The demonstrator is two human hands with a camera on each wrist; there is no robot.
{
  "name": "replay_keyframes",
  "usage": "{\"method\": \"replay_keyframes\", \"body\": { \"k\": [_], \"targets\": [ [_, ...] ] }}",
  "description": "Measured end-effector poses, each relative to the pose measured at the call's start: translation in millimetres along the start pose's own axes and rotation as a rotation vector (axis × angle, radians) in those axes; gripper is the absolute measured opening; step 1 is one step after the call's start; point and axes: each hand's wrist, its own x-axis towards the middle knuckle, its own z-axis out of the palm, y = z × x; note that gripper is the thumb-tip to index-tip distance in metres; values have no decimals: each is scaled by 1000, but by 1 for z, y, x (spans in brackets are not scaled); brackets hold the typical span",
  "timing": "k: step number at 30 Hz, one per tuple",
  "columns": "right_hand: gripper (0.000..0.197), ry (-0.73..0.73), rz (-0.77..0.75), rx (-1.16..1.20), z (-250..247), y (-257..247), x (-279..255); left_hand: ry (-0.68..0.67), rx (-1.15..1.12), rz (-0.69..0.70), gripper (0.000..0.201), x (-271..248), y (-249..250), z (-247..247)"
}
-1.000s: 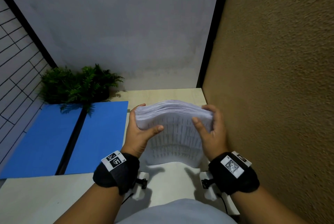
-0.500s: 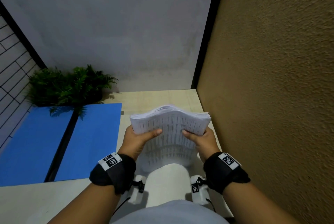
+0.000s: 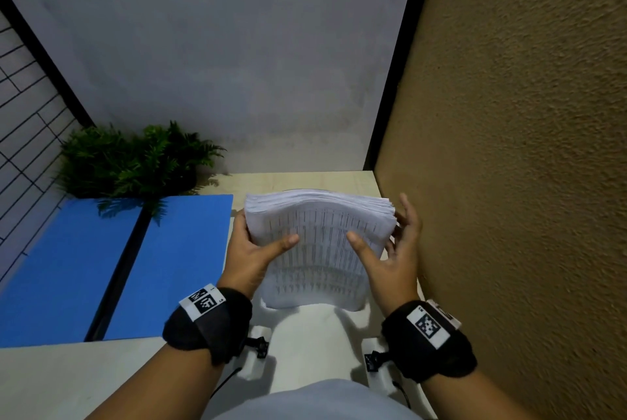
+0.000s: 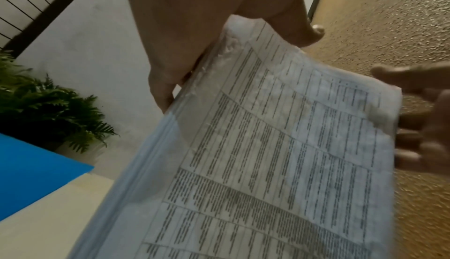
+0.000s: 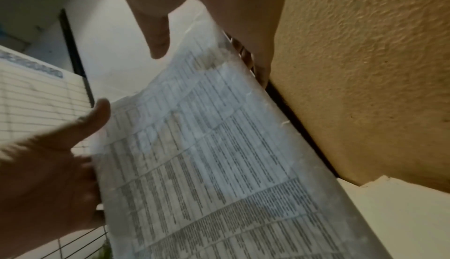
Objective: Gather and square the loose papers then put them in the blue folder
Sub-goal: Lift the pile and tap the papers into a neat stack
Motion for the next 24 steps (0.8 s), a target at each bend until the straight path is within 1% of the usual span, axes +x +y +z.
{"method": "replay_keyframes", "body": {
  "k": [2,3,5,7,8,9,11,12,13,14,16,17,18,19,20,23,24],
  "targets": [
    [77,-60,-119,-175,3,-1,-3,-20,-26,10,84,-3,0,2],
    [72,-89,-152,-240,4,-2,-3,-24,-36,17,85,-4,1,3],
    [63,-110,-148,-285,7,-3,0,-13,-53,29,89,-5,2,5],
    [58,-60,-70,-262,10,-7,3,36,-54,58,93,-5,5,5],
    [56,-25,-34,-239,10,-8,5,57,-40,78,90,-5,7,6],
    [53,-11,-30,-235,11,-10,5,68,-21,100,82,-4,9,6],
    [45,-62,-93,-284,15,-12,5,75,6,135,66,-1,14,8],
    [43,-79,-114,-287,15,-11,5,76,14,143,64,1,15,9],
    [43,-65,-91,-279,15,-11,7,71,16,145,67,2,16,9],
    [44,-18,-37,-260,14,-11,10,58,20,138,72,3,16,8],
    [43,66,65,-221,12,-10,18,19,34,120,89,3,14,6],
    [40,56,57,-232,12,-11,19,-7,37,113,100,2,13,6],
    [36,19,14,-257,13,-11,19,-28,38,106,108,1,12,7],
    [33,-11,-28,-274,13,-13,18,-33,37,93,113,1,9,7],
    [31,-12,-44,-286,14,-12,18,-33,30,69,114,1,7,6],
    [37,65,33,-261,12,-8,24,-65,53,37,120,3,2,3],
    [39,53,14,-277,12,-9,23,-86,68,25,123,2,3,4]
  ]
}}
